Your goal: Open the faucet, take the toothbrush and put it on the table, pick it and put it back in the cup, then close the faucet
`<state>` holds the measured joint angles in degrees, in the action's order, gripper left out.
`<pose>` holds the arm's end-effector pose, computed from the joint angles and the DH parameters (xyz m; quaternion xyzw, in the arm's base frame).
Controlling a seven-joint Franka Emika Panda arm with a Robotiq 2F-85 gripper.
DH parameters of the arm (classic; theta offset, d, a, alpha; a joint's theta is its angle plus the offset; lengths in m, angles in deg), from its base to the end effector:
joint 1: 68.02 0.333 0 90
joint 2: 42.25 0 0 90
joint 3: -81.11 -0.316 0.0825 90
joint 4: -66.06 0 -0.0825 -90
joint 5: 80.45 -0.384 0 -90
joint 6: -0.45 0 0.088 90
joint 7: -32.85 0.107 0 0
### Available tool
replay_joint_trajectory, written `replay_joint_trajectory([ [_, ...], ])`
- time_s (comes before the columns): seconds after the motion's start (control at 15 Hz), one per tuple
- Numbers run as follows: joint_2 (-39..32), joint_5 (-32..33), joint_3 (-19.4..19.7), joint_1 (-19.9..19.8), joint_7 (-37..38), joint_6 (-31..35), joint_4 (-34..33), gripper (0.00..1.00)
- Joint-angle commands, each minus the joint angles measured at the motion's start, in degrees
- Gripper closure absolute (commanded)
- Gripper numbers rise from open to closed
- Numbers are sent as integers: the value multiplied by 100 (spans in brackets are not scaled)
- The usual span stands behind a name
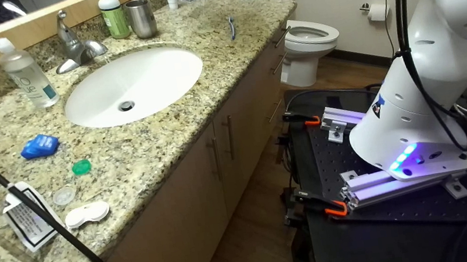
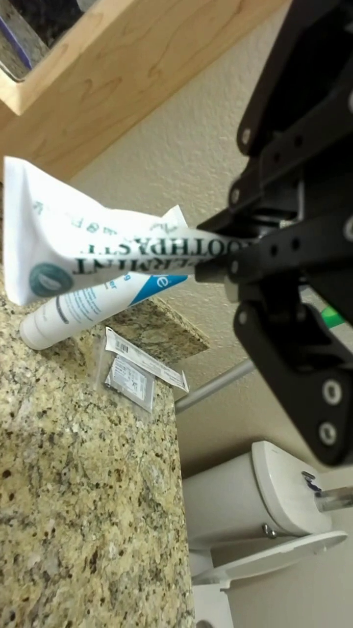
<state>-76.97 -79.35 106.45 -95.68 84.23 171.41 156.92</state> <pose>0.5037 -0.5469 0.4088 0.6249 -0.6583 0.4054 0.1087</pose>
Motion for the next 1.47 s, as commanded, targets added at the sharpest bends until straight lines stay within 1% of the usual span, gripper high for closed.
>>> replay_joint_trajectory([
  [0.0, -93, -381, 158, 145, -282, -14, -52, 96],
  [0.07, 20, -419, 42, 173, -419, 639, 318, 96],
  [0.13, 190, -136, -203, 53, -391, 1227, 650, 96],
  [0.2, 370, -117, -373, 48, -559, 1655, 958, 96],
  [0.27, 428, -563, -442, 140, -1031, 2116, 1175, 96],
  [0.33, 586, -604, -775, 23, -1297, 2620, 1516, 96],
  [0.4, 707, -17, -1072, -169, -983, 3141, 1818, 96],
  [0.47, 736, 191, -1277, -246, -989, 3639, 2063, 96],
  [0.53, 650, 561, -1463, -373, -845, 2982, 1238, 96],
  [0.6, 713, 838, -1703, -504, -850, 3036, 1378, 96],
  [0.67, 761, 1027, -1930, -631, -863, 2913, 1283, 96],
  [0.73, 543, 668, -1503, -271, -794, 2853, 1304, 86],
  [0.8, 635, 803, -1687, -366, -796, 2820, 1263, 86],
  [0.87, 707, 849, -1774, -412, -805, 2809, 1256, 86],
  [0.93, 737, 869, -1800, -434, -808, 2804, 1256, 96],
  [1.07, 422, 631, -1567, -256, -861, 2760, 887, 96],
  [1.13, 291, 595, -1552, -262, -840, 2741, 775, 96],
  [1.27, 60, 605, -1701, -399, -755, 2710, 540, 96],
  [1.4, -135, 525, -1551, -309, -792, 2706, 442, 96],
])
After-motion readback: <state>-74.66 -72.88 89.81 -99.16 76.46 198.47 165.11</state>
